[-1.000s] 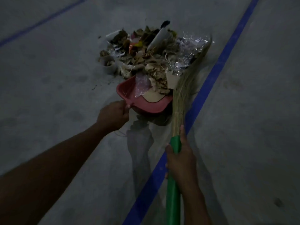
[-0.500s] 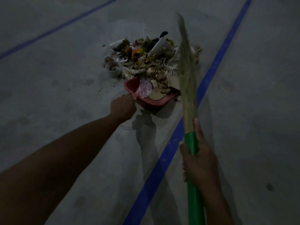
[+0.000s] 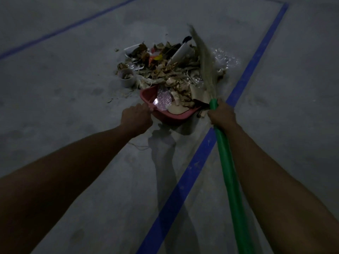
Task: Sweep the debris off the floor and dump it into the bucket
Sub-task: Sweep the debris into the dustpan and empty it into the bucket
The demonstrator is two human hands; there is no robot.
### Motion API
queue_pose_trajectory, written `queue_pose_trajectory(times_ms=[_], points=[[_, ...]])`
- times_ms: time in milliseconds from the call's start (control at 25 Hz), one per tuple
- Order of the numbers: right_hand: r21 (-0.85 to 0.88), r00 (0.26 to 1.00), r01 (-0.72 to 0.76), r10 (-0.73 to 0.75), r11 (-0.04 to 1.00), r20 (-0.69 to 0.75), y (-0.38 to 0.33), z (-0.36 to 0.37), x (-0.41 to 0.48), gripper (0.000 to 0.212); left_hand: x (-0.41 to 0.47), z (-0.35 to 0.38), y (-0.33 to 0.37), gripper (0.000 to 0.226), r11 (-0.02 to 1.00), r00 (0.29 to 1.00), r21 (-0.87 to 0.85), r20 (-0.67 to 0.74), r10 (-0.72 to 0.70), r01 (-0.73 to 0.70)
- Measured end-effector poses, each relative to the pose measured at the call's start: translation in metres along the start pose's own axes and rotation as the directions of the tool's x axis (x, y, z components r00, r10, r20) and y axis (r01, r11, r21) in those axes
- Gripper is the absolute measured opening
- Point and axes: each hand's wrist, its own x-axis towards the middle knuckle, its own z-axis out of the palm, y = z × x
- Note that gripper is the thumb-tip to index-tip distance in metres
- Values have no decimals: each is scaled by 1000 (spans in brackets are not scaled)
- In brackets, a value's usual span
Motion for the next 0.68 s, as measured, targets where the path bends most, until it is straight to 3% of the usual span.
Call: queue_pose_trajectory(times_ms=[80, 160, 360, 560, 680], points=[[-118, 998, 11, -4, 993, 55, 13, 13, 3, 63, 6, 1, -3, 21, 1000, 999, 8, -25, 27, -26], [-159, 995, 43, -28, 986, 92, 17, 20, 0, 71, 10, 1, -6, 22, 1000, 1000, 11, -26, 16, -16], [-150, 983, 119, -95, 981, 155, -1, 20, -15, 66, 11, 1, -9, 21, 1000, 999, -6, -54, -4, 4], [-170, 954, 215, -169, 962, 247, -19, 34, -56, 75, 16, -4, -13, 13, 999, 997, -14, -61, 47, -48], [-146, 952, 195, -151, 970, 265, -27, 33, -80, 69, 3, -4, -13, 19, 997, 999, -60, -23, 44, -46]])
